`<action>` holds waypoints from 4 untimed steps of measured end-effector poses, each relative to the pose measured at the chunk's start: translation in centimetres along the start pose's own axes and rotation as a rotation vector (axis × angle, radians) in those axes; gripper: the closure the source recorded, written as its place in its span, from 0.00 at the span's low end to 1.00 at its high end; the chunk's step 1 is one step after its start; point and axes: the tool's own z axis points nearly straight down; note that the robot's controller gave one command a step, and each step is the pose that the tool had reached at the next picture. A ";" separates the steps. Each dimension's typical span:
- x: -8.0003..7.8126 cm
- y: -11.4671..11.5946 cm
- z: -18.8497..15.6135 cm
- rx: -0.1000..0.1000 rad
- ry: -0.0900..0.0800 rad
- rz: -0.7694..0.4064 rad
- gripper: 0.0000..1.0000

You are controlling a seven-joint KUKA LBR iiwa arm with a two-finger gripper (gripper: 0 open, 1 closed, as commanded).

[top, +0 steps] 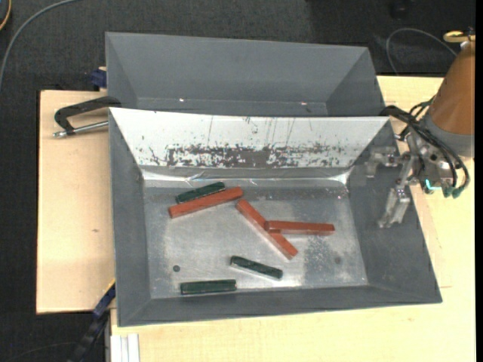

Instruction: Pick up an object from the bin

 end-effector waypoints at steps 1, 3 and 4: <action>-2.4 8.1 14.1 -0.004 0.002 0.102 0.00; 1.4 17.5 10.7 -0.002 -0.003 0.371 0.00; -1.0 22.1 13.8 -0.004 -0.008 0.560 0.00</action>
Offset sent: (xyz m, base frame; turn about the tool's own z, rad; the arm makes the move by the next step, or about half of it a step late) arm 0.0244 0.0768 -0.1377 0.1063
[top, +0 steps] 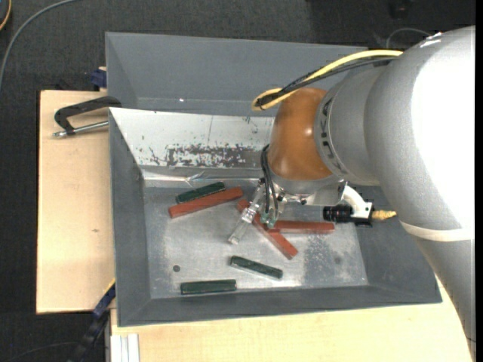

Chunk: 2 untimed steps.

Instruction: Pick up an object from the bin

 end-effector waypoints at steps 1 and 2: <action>-0.1 0.1 -0.1 0.002 -0.003 -0.002 0.00; 0.0 0.1 -0.1 0.003 -0.002 -0.003 1.00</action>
Offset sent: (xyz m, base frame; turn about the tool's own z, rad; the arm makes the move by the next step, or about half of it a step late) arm 0.0000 0.0000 0.0000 0.0000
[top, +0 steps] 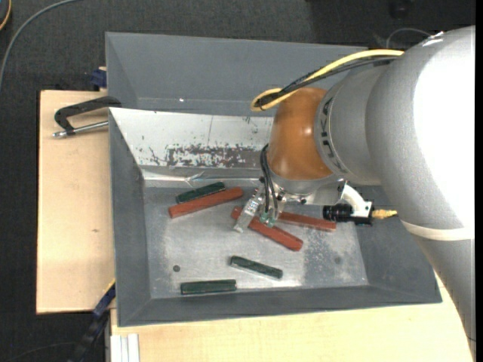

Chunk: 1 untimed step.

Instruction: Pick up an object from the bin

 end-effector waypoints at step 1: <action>-0.2 0.2 -9.6 -0.007 -0.006 -0.002 1.00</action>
Offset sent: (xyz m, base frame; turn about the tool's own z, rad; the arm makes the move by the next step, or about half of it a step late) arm 0.0000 0.0001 0.0904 0.0000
